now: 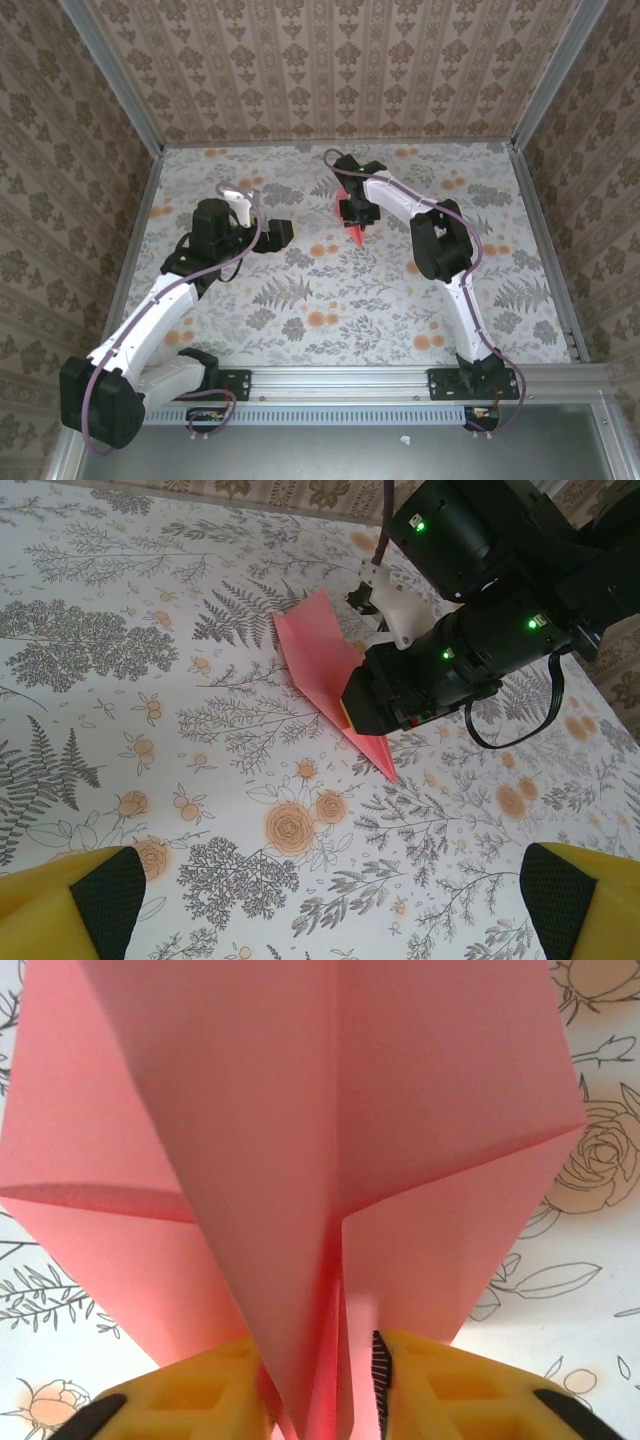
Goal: Fold a paper plane with a square sheet of paper (fold left side to right side)
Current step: Place the paper plane at the top-center of the table, then reset both arms
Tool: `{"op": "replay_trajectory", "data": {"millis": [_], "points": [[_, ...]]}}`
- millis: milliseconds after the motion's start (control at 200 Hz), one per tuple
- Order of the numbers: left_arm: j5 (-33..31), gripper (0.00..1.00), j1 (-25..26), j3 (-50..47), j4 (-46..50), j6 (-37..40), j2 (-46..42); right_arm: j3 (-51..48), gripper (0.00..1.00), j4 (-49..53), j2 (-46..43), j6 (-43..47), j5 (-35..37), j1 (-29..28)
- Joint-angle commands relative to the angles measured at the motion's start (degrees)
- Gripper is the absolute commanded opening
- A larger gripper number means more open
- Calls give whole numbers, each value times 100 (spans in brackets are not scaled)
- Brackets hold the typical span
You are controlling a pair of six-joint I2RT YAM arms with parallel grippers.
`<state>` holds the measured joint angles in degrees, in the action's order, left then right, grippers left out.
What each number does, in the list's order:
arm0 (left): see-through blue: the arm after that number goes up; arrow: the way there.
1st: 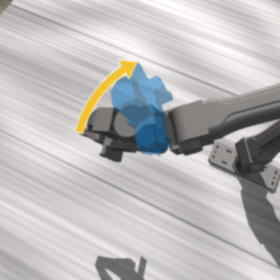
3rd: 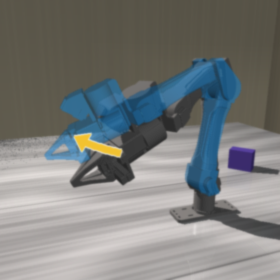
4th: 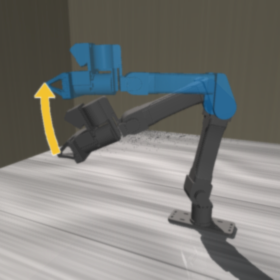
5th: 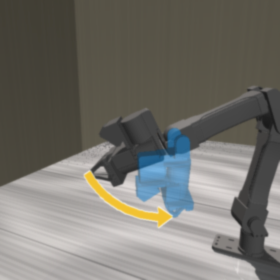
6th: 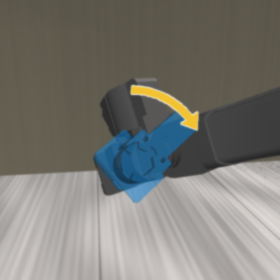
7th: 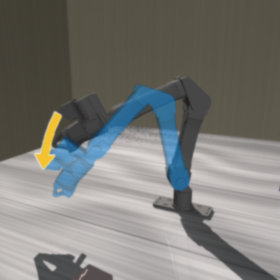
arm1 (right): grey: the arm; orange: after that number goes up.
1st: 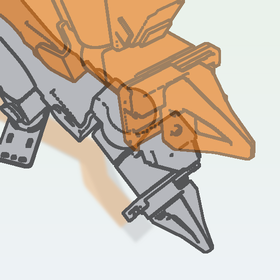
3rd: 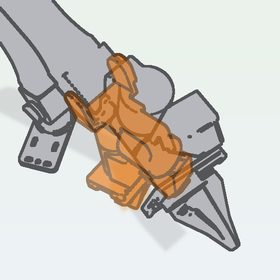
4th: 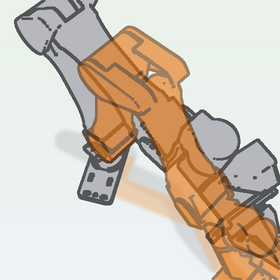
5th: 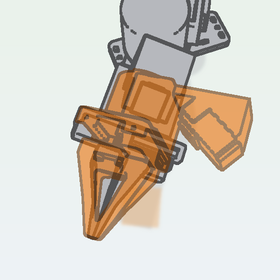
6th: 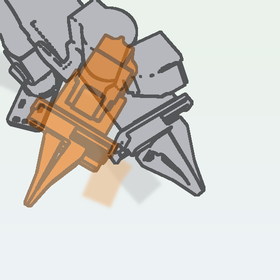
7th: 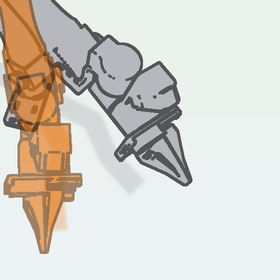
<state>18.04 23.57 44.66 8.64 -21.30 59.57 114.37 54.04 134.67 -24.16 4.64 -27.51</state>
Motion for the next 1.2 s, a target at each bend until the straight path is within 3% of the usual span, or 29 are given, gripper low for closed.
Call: {"op": "replay_trajectory", "data": {"millis": [0,290,530,590,680,810,930,1080,1195], "points": [[6,100,-28,214,101,120,7,-70,37,243,-708,2,219,-68],[-82,100,-114,319,201,5,11,-1593,54,-98,-2623,129,186,-134],[-354,100,-789,-30,-151,-274,-103,-4540,93,-2245,-5228,584,610,277],[-474,100,-1093,-198,-310,-297,-160,-5212,99,-2850,-5743,636,722,579],[-723,100,-1593,-475,-520,-307,-284,-6069,100,-3611,-6236,722,953,1059],[-1369,100,-2252,-867,-591,-103,-452,-7157,100,-4825,-6537,911,1411,1692],[-2231,100,-2451,-1318,-868,366,-607,-8173,100,-6595,-6486,1533,1896,1910],[-2697,100,-2481,-1992,-1887,1147,-550,-8589,100,-8064,-5824,1506,1484,2286],[-2632,100,-2551,-2322,-2661,1619,-293,-8645,100,-8760,-5539,2082,1199,2294]]}}
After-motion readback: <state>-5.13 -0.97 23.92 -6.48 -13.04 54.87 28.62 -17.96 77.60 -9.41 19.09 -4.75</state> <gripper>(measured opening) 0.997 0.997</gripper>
